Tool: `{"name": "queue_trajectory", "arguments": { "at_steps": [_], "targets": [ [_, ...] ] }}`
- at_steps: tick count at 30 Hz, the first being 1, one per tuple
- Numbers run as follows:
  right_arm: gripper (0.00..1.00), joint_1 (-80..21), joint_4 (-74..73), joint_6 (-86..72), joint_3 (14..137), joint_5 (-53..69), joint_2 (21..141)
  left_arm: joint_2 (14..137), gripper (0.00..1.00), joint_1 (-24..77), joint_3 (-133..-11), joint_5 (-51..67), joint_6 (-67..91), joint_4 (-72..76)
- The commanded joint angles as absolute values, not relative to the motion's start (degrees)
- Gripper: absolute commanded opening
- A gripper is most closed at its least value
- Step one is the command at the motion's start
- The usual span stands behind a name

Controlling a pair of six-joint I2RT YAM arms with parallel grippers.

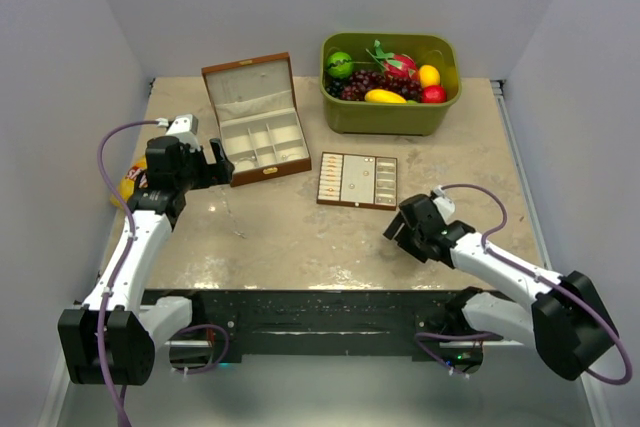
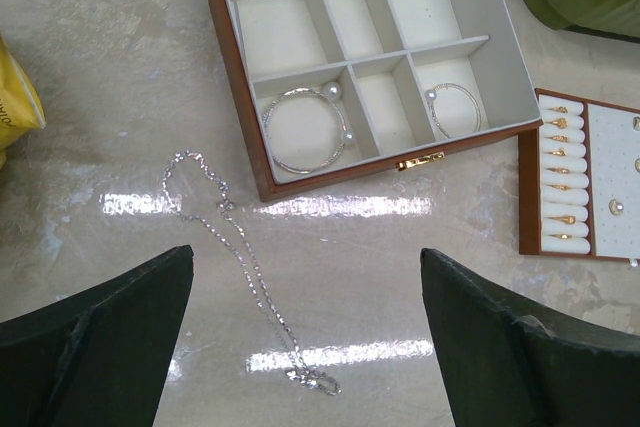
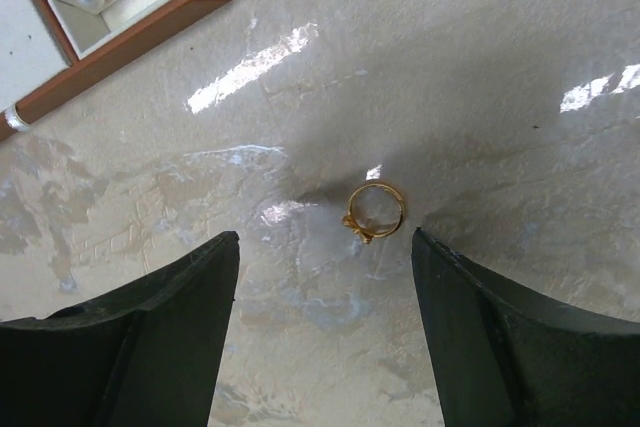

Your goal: Organize the mixed jewelry

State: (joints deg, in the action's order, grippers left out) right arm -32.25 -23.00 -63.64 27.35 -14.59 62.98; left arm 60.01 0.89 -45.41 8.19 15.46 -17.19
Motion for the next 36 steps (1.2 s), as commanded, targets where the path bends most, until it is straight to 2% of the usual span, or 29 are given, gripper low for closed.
{"name": "queue_trajectory", "arguments": {
  "at_steps": [1,24,32,36],
  "targets": [
    [0.74,-32.3,-25.8,-65.7,25.3,-18.8,60.6,59.9,1.0,0.9,-45.9,8.6,15.7,-15.0],
    [0.7,-34.1,-10.3,-57.0,30.1,-10.8,79.4,59.9,1.0,1.0,-45.8,9.1,15.6,-14.9],
    [0.66,-35.8,-13.8,-55.3,32.5,-12.4,78.6,59.9,1.0,0.9,-45.9,9.1,15.7,-14.9],
    [0.68,-35.9,-17.9,-54.8,33.4,-18.5,74.2,59.9,1.0,0.9,-45.8,9.2,15.6,-14.9]
  ]
}}
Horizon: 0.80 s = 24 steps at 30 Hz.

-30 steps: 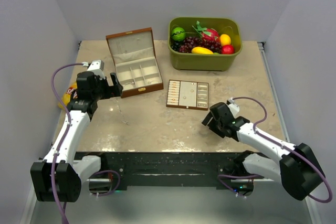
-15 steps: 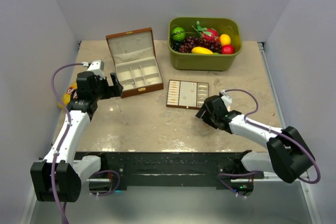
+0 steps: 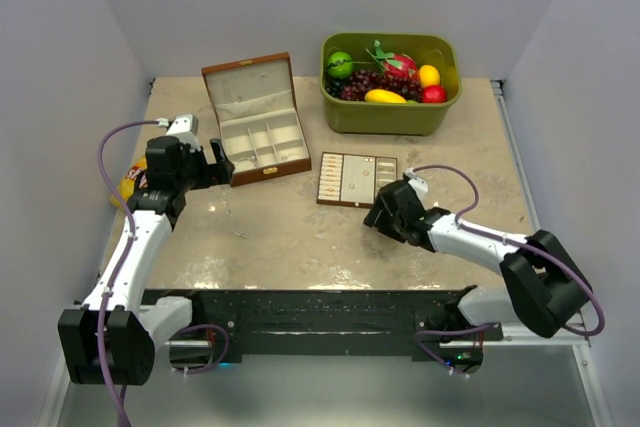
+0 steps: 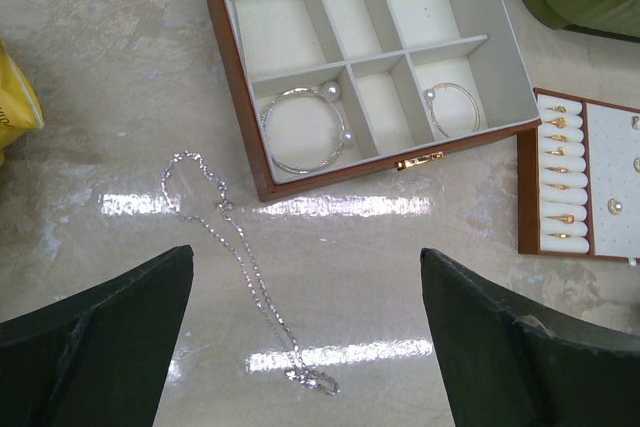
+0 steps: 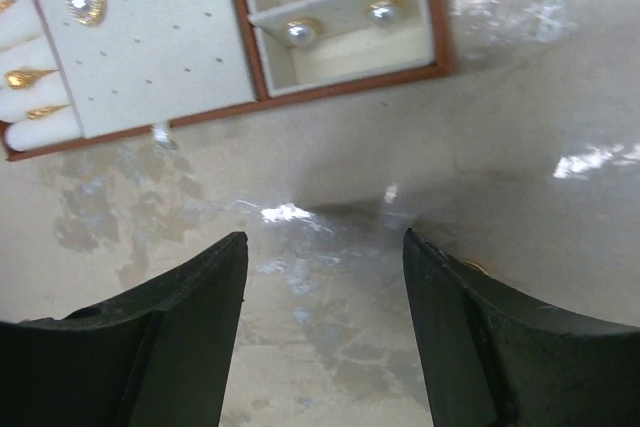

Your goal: Organize the mixed jewelry

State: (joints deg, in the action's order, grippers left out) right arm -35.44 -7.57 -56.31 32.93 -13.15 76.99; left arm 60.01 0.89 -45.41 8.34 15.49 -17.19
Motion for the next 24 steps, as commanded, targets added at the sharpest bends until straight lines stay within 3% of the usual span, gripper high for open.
{"name": "queue_trajectory", "arguments": {
  "at_steps": [1,17,24],
  "targets": [
    [0.68,-35.9,-19.9,-55.2,33.7,-19.2,73.4,59.9,1.0,0.9,-45.8,9.1,15.6,-14.9],
    [0.69,-35.9,-25.4,-61.9,30.0,-23.7,68.0,60.0,1.0,1.0,-45.8,9.5,15.7,-14.9],
    [0.68,-35.9,-20.0,-60.7,28.6,-19.9,69.5,60.0,1.0,0.9,-45.8,9.4,15.7,-14.9]
  ]
}}
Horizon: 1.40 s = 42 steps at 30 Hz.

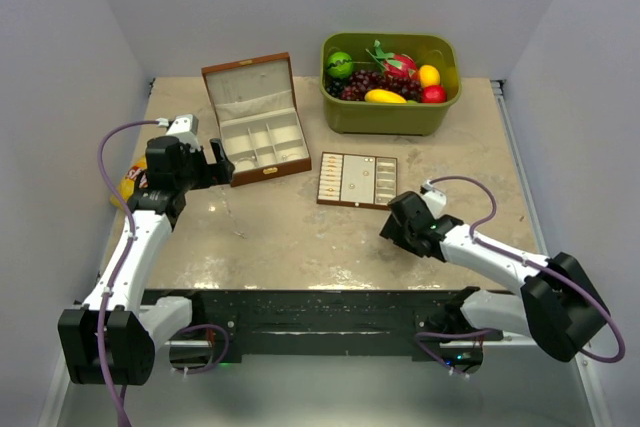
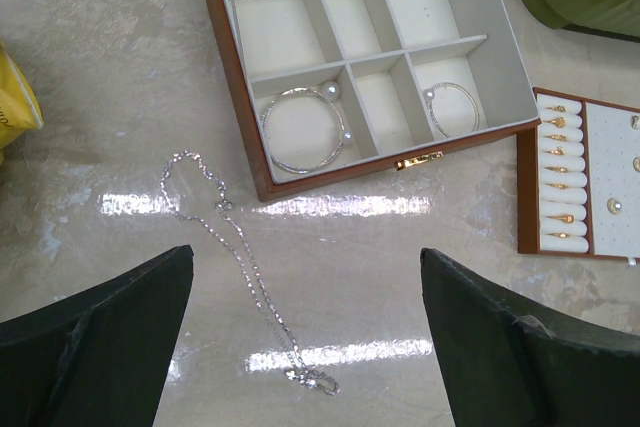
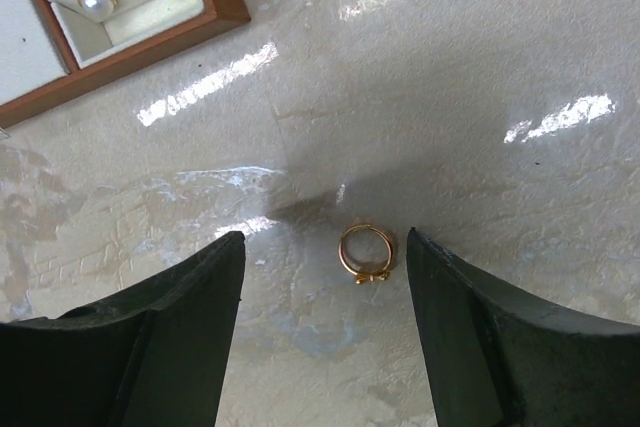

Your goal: Organize the mixed jewelry

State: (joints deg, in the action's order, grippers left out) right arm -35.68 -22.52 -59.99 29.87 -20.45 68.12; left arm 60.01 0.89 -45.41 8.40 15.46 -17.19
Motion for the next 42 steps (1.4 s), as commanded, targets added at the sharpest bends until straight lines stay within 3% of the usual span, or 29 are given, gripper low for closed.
{"name": "queue_trajectory", "arguments": {
  "at_steps": [1,11,19,22,28,42],
  "targets": [
    [0.68,-35.9,-18.1,-60.5,28.7,-17.9,70.1,60.0,1.0,1.0,-45.8,9.4,15.7,-14.9],
    [0.65,-36.7,-13.4,-56.1,32.2,-12.9,77.1,60.0,1.0,1.0,-45.8,9.1,15.6,-15.0],
    [0.64,-36.7,-25.7,-57.0,36.0,-25.9,68.0,60.1,1.0,1.0,-45.8,9.6,15.6,-14.9],
    [0.59,-36.7,-33.4,-62.7,36.0,-30.1,63.8,60.1,1.0,1.0,-45.8,9.8,15.7,-14.9],
    [0.54,-36.7,-35.5,-70.2,30.8,-27.4,58.8,59.8,1.0,1.0,-45.9,10.1,15.8,-14.8],
    [0.45,-36.7,-31.2,-70.8,30.0,-24.3,64.3,59.6,1.0,1.0,-45.8,9.6,15.7,-15.0]
  ]
}}
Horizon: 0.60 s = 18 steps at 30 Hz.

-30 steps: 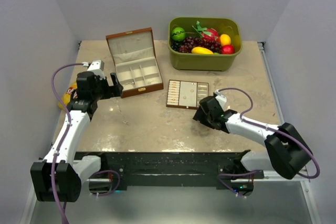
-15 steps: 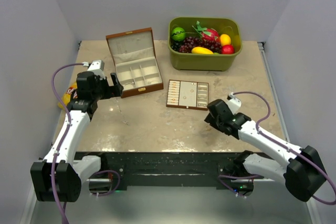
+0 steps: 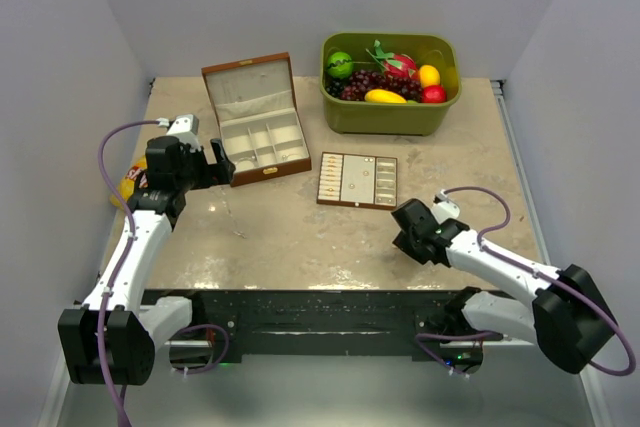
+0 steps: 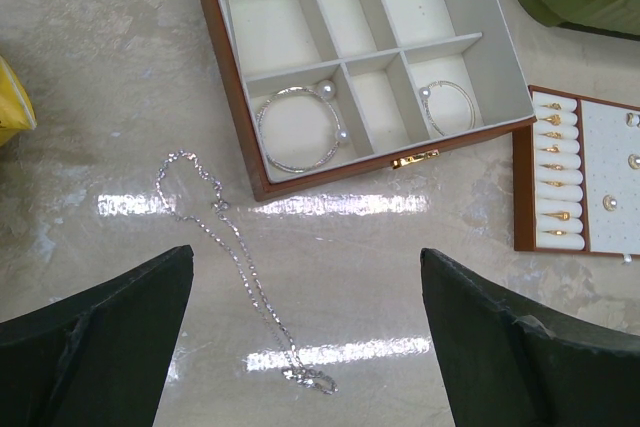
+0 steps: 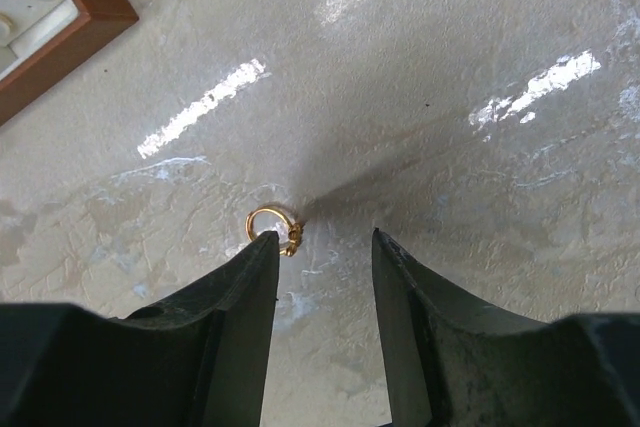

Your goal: Organize the mixed jewelry

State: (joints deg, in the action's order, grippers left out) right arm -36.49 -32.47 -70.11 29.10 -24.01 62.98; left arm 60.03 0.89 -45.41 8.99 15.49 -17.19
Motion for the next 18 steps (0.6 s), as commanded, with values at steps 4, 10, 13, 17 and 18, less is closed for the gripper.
{"name": "queue_trajectory", "arguments": {
  "at_steps": [4,10,13,17,18],
  "targets": [
    [0.45,-36.8,-31.5,-68.6,31.6,-24.8,66.4,59.7,1.0,0.9,-45.9,9.4,15.7,-15.1],
    [0.45,-37.3,-31.4,-67.1,32.9,-25.2,68.2,59.7,1.0,1.0,-45.8,9.4,15.7,-15.0],
    [0.43,-37.4,-31.4,-67.0,33.2,-25.2,68.6,59.8,1.0,1.0,-45.9,9.3,15.7,-15.1],
    [0.37,-37.7,-31.6,-66.8,33.8,-24.9,69.1,59.9,1.0,1.0,-45.9,9.3,15.7,-15.2],
    [0.37,-37.8,-31.7,-66.7,33.9,-24.9,69.4,59.9,1.0,0.9,-46.0,9.3,15.7,-15.1]
  ]
}}
